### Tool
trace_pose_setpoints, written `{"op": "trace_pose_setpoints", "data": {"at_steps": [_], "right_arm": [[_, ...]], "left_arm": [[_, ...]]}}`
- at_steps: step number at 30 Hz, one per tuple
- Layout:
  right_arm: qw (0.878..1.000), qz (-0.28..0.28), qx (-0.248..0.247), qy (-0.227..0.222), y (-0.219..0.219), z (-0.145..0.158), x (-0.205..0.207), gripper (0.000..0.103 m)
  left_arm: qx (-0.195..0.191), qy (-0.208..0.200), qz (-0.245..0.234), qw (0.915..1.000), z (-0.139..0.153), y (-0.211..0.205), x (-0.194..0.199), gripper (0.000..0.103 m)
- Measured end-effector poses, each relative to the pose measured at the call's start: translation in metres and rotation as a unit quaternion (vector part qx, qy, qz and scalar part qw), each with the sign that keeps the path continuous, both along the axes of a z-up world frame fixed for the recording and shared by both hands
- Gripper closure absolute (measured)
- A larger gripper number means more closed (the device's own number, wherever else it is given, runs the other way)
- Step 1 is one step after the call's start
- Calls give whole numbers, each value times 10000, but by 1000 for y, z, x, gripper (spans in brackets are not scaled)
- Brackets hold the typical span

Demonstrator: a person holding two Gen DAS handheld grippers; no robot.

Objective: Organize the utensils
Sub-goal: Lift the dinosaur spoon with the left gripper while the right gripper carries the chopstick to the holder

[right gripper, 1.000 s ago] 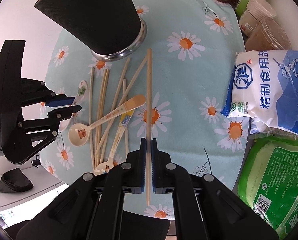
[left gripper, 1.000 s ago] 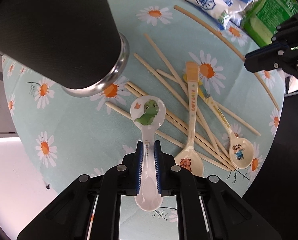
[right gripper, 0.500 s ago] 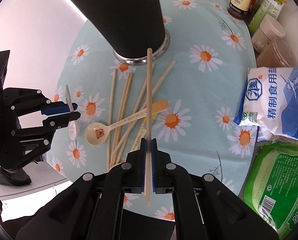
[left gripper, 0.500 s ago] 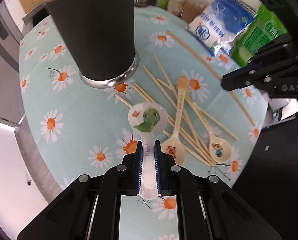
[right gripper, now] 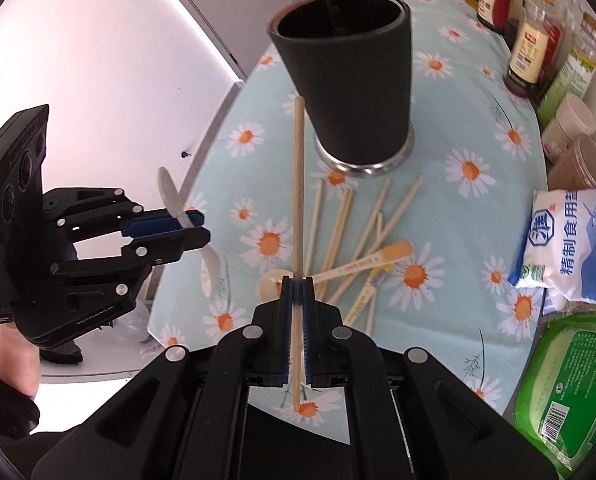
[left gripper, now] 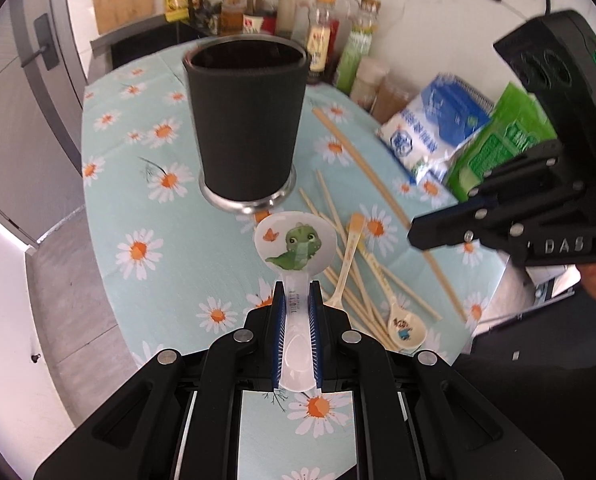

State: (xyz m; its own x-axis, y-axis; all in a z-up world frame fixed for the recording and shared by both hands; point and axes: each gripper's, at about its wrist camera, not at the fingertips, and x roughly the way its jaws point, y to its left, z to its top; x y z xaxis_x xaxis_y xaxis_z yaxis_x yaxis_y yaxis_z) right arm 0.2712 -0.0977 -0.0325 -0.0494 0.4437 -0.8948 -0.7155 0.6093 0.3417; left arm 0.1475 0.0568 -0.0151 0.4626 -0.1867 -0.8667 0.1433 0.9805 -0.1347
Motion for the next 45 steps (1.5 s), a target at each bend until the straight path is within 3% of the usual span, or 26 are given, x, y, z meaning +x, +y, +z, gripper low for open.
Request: {"op": "trace_pose_setpoints", "data": {"at_steps": [9,19,31,38,45], "right_arm": [[9971,-25,720,-250,-2,31,2,97],[9812,-241,1804,-639,-6,55,30,97],[9511,-584,2699,-1386,-4,85,69,97],[9346,-706,2888,-1954,2,96,91,97],[9166,-1178,3049,-2302,6,96,117,97]], "left_arm": [[-173,-534,149,9983,37,5,3,93],[-331,-1030,372,9934,62,14,27,93],[-416,-1673,676,9827,95,30,61,93],[-527,-2172,771,9716,116,37,82,93],[-548,-2402,783,9660,123,39,104,93]]}}
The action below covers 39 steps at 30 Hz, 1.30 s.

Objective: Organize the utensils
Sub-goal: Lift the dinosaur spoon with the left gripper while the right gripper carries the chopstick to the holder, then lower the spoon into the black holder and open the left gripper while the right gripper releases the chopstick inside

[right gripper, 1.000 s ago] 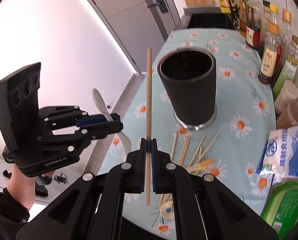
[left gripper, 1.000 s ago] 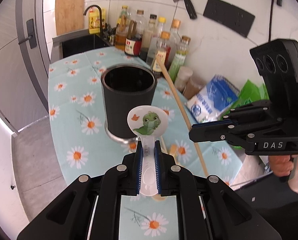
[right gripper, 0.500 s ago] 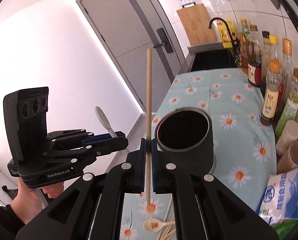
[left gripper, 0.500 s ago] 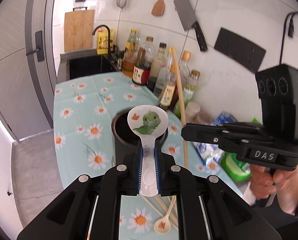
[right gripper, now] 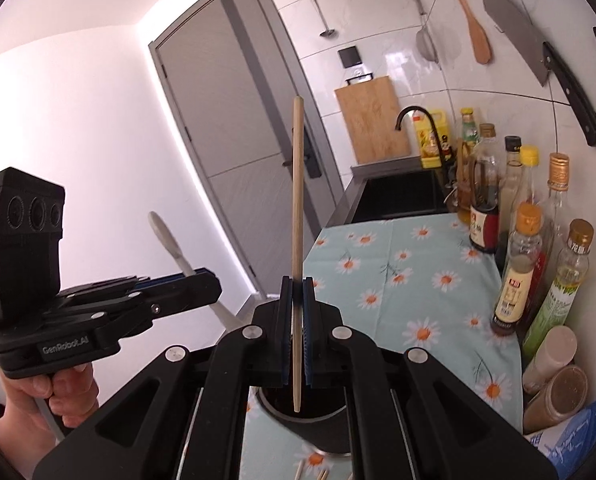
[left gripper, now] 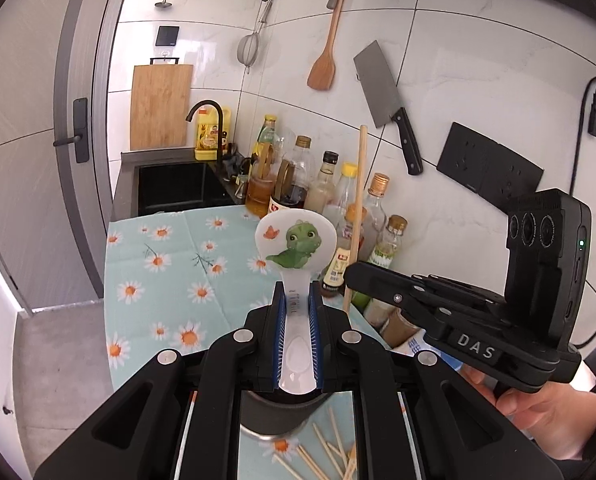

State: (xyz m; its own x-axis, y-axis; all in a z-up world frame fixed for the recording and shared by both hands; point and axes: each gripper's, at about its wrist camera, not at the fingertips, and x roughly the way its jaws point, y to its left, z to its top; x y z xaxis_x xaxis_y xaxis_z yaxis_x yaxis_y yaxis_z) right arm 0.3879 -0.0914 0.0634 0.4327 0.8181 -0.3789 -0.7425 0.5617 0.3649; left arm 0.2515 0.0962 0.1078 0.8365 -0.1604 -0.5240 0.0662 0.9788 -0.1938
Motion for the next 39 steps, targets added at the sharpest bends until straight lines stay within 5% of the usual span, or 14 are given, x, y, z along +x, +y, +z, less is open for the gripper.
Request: {"op": "trace_pose_setpoints", "data": {"at_steps": [20,22,26,29,39], "right_arm": [[9986,-36,-359,385,20,-42,18,96],[9985,-67,-370,407,18,-43,16,86],[9983,-80,-378,438,14,-43,14,86],[9980,-103,-370,501,11,-44,12,85],[9977,-282,-338,511,-6,-38,1,80]], "left_arm": [[-139,847,-208,9961,-61,2,36,90],[-150,905,-219,9955,-64,1,36,87],[-212,1008,-164,9945,-71,2,36,84],[-263,1013,-84,9945,-72,5,34,65],[-289,924,-33,9953,-65,5,24,65]]}}
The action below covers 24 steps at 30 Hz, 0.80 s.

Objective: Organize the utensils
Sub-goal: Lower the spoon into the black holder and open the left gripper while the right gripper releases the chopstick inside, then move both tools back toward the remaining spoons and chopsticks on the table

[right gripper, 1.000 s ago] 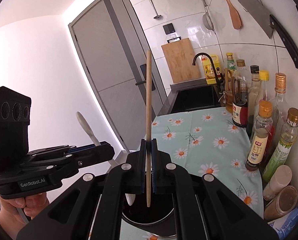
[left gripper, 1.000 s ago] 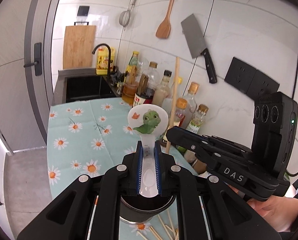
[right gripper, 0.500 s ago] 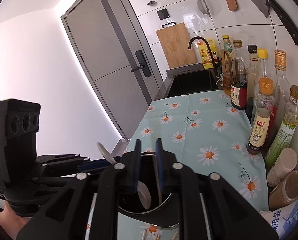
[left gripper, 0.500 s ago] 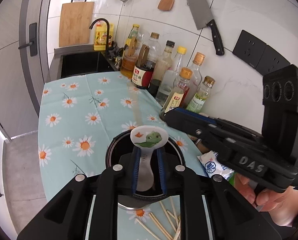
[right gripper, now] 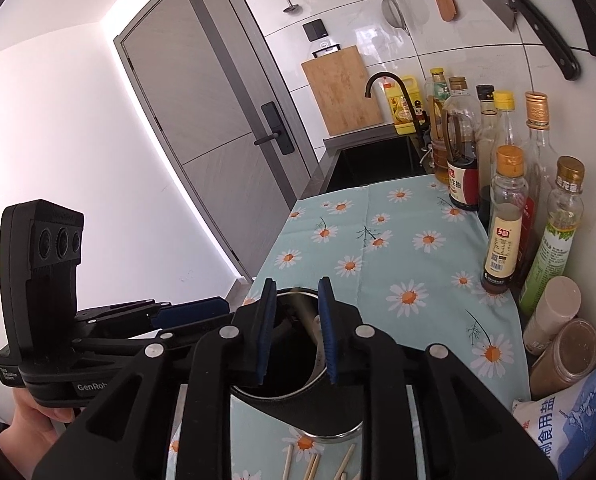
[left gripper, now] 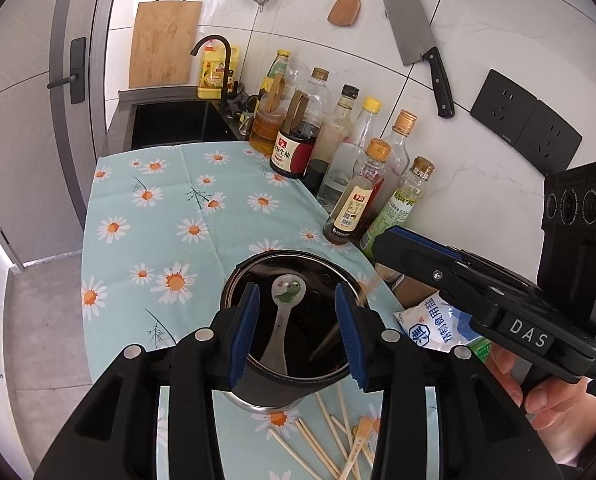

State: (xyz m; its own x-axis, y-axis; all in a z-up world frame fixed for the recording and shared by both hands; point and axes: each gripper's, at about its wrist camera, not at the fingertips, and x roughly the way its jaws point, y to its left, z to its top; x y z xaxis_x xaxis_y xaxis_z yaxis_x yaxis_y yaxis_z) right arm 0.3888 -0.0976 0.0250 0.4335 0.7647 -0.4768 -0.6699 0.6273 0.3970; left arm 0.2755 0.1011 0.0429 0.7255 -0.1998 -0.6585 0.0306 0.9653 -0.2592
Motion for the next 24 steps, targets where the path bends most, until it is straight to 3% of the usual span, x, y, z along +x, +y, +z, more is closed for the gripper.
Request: {"op": "trace_pose_setpoints", "data": {"at_steps": [11,14,24], "right_arm": [[9998,-186,-74,82,-31,6,-26,80],[9996,-230,-101,103,-41,7,-34,75],[9956,79,-361,857,-61,-16,-55,73]], "left_arm": [[-47,-174,-4,9998,12,-6,-34,65],[-33,-183,-66,9998,14,-10,-45,65],[50,47,-328,9994,2,-23,-73,65]]}}
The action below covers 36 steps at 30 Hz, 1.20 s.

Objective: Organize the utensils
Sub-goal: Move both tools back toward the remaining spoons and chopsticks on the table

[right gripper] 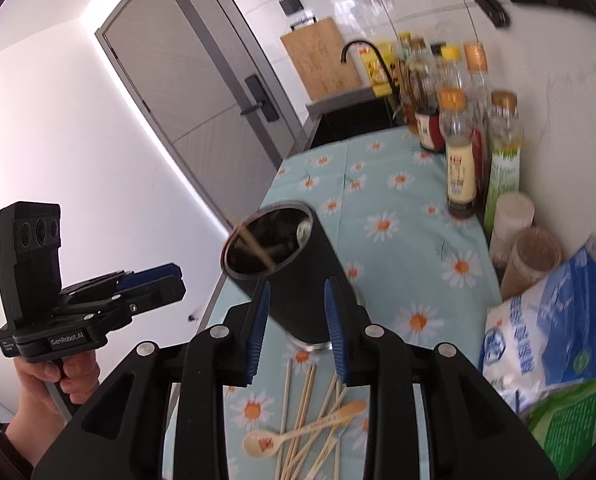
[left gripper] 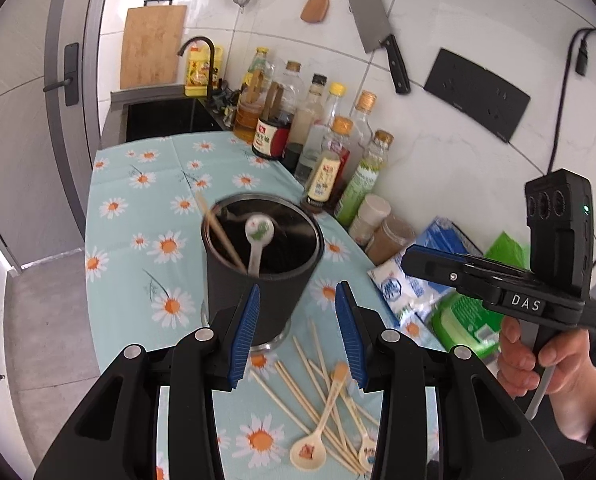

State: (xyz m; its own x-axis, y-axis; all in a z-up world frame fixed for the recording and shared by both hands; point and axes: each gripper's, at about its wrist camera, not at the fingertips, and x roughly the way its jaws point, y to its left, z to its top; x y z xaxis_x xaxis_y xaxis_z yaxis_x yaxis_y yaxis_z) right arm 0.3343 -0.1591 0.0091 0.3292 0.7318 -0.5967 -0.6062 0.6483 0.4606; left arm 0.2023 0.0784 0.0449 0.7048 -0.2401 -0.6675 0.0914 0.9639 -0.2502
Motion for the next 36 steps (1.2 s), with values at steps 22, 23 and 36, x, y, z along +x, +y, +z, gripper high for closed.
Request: {"op": "trace_pose_setpoints", "data": {"at_steps": [22,23,36], "right_arm": [[9752,455,-571,2090,-11,-107,-38,73],[9727,482,-568,2198,-11,-112,-40,73],[9456,579,-585,3147,-3,-165,-48,80]], "left_arm": [[-77,1088,-763,9911,-80,-18,-18,65],[-79,1124,-789,9905,-82,-19,-19,65],[-108,1417,-927,9855,-106,-24,-22,65]]}}
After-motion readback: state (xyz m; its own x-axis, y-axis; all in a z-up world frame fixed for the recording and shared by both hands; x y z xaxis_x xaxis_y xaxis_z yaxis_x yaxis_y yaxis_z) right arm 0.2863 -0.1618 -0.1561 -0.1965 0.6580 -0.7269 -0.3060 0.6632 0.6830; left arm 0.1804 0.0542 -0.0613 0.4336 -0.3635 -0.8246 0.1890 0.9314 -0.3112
